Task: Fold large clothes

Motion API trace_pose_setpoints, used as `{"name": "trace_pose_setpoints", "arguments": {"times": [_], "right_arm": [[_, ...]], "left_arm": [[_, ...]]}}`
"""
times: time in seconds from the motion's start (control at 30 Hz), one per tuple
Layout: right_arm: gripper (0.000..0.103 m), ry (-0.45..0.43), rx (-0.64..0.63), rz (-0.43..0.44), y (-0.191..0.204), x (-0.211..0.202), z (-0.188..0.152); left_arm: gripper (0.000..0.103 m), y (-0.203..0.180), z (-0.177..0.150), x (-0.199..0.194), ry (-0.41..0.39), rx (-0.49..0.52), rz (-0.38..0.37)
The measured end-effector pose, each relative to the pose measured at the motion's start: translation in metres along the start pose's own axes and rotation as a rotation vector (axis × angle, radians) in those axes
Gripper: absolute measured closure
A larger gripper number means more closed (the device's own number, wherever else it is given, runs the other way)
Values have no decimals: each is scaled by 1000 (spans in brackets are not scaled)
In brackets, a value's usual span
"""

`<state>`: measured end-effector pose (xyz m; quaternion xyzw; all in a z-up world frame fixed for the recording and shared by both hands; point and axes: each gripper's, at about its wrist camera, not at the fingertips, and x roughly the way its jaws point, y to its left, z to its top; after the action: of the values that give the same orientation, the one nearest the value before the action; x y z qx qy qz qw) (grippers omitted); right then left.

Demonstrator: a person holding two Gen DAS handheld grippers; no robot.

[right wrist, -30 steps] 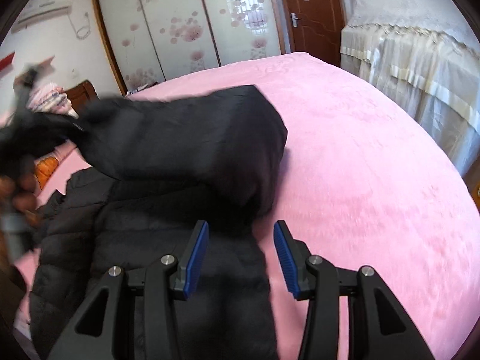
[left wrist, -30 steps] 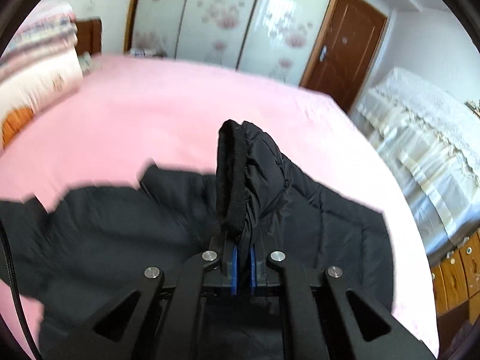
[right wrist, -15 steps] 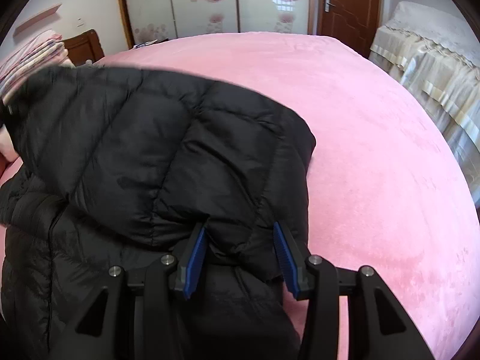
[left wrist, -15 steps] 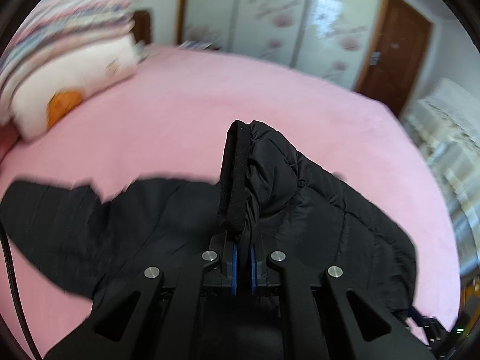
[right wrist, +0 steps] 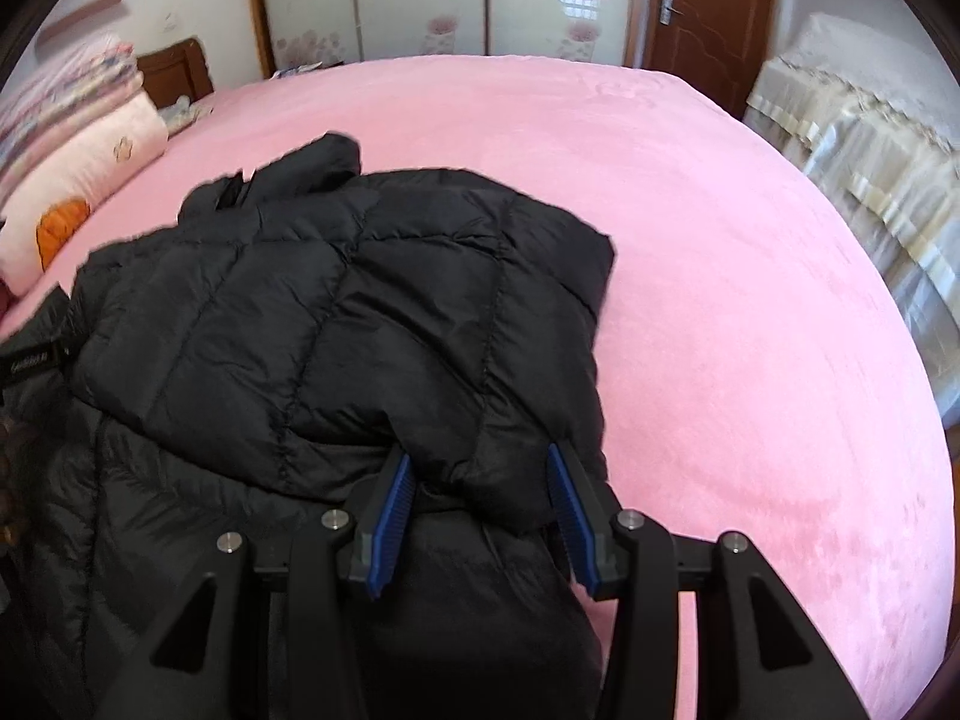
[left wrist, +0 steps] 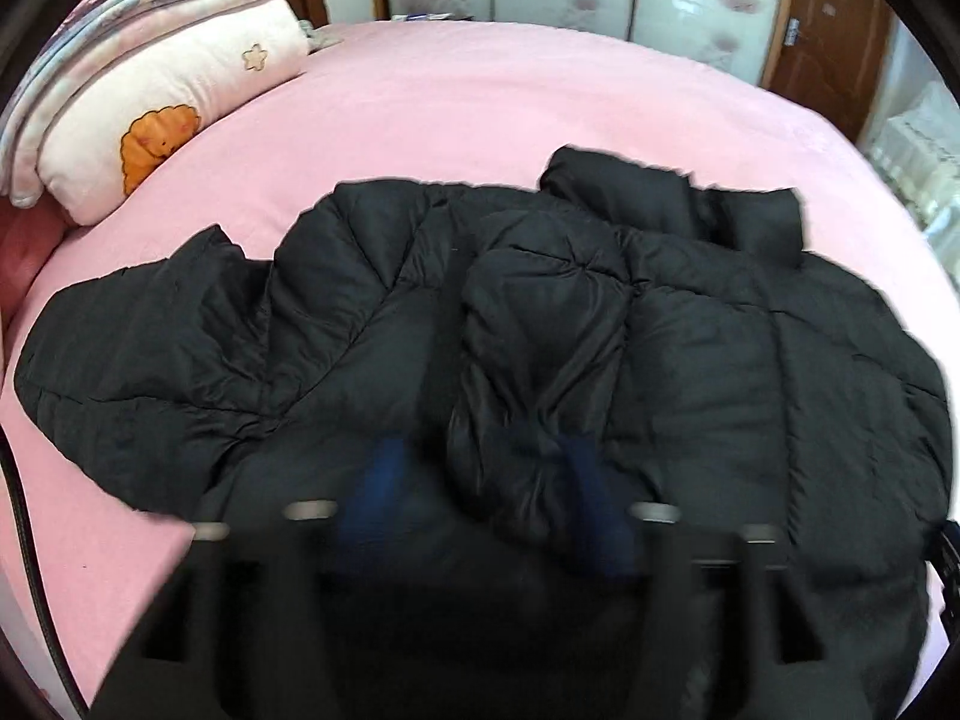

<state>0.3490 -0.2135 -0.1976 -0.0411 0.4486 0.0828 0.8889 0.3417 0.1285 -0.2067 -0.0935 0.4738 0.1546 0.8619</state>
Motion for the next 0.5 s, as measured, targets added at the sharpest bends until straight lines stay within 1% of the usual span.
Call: {"name": "trace_pose_setpoints", "arguments": {"times": [0.03,0.1,0.23,0.37,0.5], "right_arm": [[58,-8,21,12,-5,-6,-1],[58,-18,60,29,-14,-17,-4],[58,-33,130,56,-28,-43,-14],[58,-66,155,65,-20,-73,-23],[58,-108,174,91,1,-112,-32]], "left_arm": [[20,2,-2,-12,-19,7,-15],[19,7,-12,-39,-64,43,-18],[19,22,-35,-82,-103,80,37],[19,50,-61,-110,-89,55,28],[19,68,-85,-137,-62,43,14]]}}
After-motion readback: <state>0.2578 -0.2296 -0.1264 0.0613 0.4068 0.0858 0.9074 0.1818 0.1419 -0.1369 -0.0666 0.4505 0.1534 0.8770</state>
